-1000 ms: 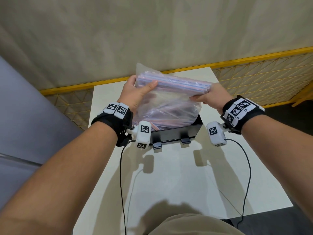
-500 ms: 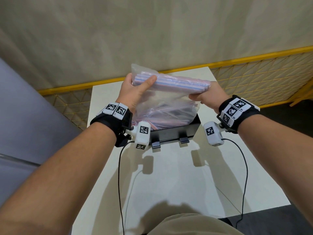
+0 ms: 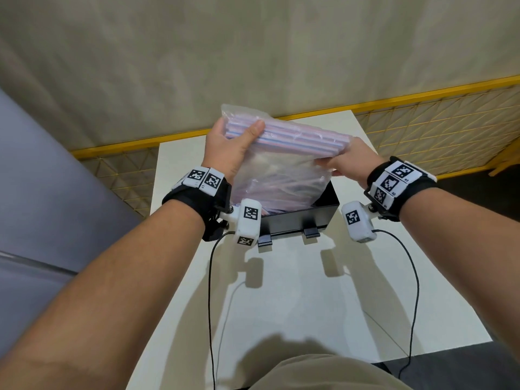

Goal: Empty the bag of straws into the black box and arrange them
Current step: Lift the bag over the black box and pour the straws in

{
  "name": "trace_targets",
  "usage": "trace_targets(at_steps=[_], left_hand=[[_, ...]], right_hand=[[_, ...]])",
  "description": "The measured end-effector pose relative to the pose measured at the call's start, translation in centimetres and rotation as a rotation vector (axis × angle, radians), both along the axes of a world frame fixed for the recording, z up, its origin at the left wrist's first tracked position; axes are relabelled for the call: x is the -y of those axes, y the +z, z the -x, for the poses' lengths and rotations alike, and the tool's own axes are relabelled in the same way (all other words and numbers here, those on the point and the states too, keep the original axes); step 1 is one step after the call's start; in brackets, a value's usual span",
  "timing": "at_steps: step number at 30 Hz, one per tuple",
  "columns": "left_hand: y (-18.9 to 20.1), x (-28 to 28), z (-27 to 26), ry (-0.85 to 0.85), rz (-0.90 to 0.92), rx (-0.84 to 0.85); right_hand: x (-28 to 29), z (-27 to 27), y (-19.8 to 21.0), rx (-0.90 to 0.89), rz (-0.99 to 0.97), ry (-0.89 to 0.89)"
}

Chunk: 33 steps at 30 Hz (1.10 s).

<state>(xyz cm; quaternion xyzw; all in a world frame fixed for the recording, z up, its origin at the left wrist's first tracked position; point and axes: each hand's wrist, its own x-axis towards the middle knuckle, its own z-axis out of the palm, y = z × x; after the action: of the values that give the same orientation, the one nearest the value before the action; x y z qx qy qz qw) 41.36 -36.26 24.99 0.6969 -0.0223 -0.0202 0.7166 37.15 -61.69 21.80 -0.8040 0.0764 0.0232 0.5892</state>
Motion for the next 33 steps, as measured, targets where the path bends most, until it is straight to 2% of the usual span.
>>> trace_targets(at_steps=[4,9,12,14,18,24,29,33], left_hand=[[0.0,0.1,0.0,-0.006,0.017,0.008],[-0.3,-0.2,-0.3,0.005,0.029,-0.008],[-0.2,0.0,-0.2,0.020,0.036,-0.022],[-0.1,0.0,-0.2,0.031,0.052,-0.052],[-0.2,0.1,-0.4,0.039,0.106,-0.059],[-0.1,0.4,-0.1,0.060,0.146,-0.069],[0.1,0.2,-0.5,0.066,0.204,-0.140],[0.0,-0.1,-0.4,0.071,0.110,-0.116]], right_hand=[[-0.2,0.1,-0.8,0.004,-0.005,-0.073],[0.1,0.0,-1.7,-0.162,-0.069,-0.087],[-0.3,-0.1,-1.9,-0.071,-0.025,-0.109],[-0.2,-0.1,-2.0,-0.073,-0.017,-0.089],[0.0,-0.1,-2.1,-0.197,-0.019,0.009],[-0.3,-0.5,-2.3,-0.082,0.020,-0.105],[0.2,-0.1,-1.3,-0.125,-0.082,-0.008],[0.9,0.3,-0.7,-0.155,-0.271,-0.004]])
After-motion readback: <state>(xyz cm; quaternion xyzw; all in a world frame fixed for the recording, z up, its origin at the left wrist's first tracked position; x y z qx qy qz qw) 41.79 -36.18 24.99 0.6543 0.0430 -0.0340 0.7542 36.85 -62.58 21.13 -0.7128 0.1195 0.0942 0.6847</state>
